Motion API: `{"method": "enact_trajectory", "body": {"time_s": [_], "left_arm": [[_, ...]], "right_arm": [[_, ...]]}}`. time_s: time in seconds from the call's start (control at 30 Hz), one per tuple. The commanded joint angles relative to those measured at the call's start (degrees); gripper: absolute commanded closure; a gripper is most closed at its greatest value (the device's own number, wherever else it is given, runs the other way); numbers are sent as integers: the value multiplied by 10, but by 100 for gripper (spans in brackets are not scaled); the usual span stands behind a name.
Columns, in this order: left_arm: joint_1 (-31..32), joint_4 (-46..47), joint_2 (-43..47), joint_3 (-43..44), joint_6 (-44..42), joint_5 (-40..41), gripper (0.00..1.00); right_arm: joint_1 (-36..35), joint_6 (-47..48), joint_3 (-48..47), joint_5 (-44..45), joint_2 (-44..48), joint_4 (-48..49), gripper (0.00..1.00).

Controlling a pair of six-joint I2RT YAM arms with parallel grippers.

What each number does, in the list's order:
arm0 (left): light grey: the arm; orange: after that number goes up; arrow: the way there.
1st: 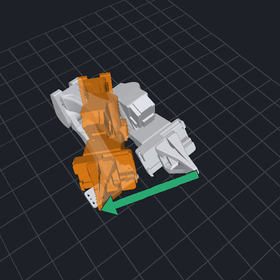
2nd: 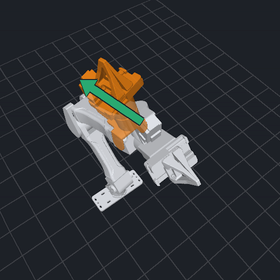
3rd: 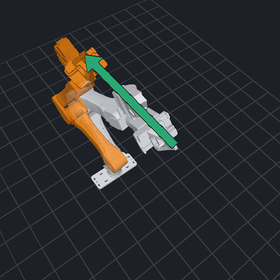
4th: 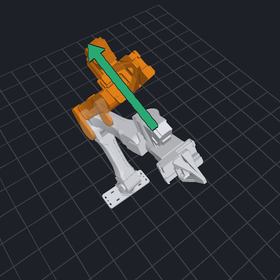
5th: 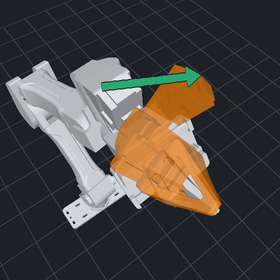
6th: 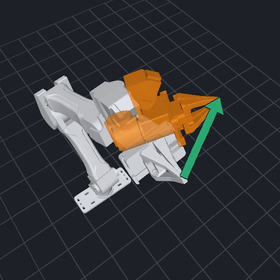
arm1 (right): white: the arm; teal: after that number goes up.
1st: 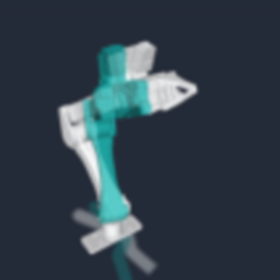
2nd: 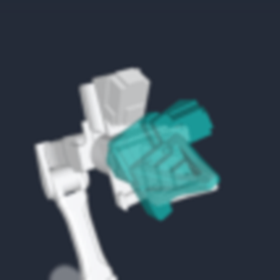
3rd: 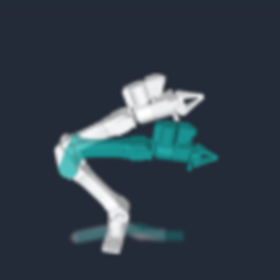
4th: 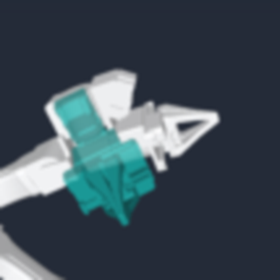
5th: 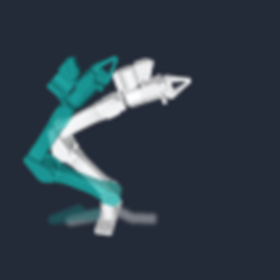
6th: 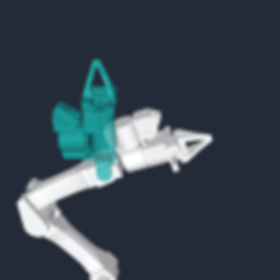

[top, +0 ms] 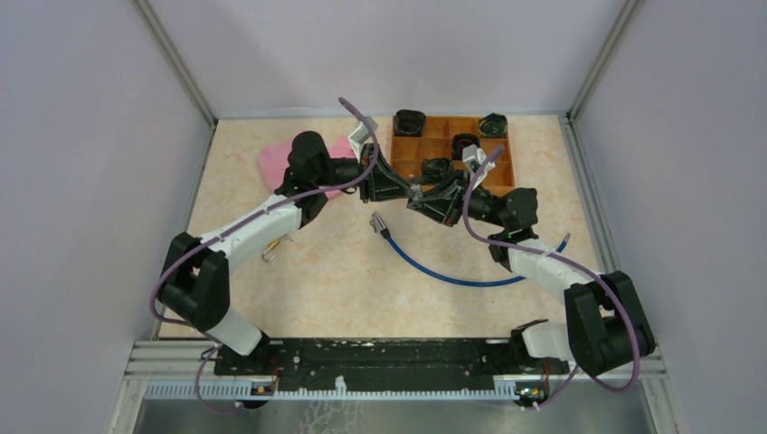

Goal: Lock with the key
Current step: Lock the lock.

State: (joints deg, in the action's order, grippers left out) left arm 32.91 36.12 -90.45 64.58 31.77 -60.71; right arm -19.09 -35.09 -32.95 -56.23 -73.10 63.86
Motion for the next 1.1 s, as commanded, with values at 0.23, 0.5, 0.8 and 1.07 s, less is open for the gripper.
{"method": "enact_trajectory", "body": {"time_s": [0.23,0.5,0.8,1.07], "left_arm": [[5,1,4,11,-24,-20,100],[3,-219,37,42,-225,-12,100],[4,-395,68,57,-400,-2,100],[12,-490,82,60,-518,19,100]], "right_arm": [[-8,71,-6,10,18,-42,84],[-4,313,-124,-26,28,-407,37],[-4,479,-200,-56,47,-627,33],[-7,353,-190,-117,48,-502,47]]}}
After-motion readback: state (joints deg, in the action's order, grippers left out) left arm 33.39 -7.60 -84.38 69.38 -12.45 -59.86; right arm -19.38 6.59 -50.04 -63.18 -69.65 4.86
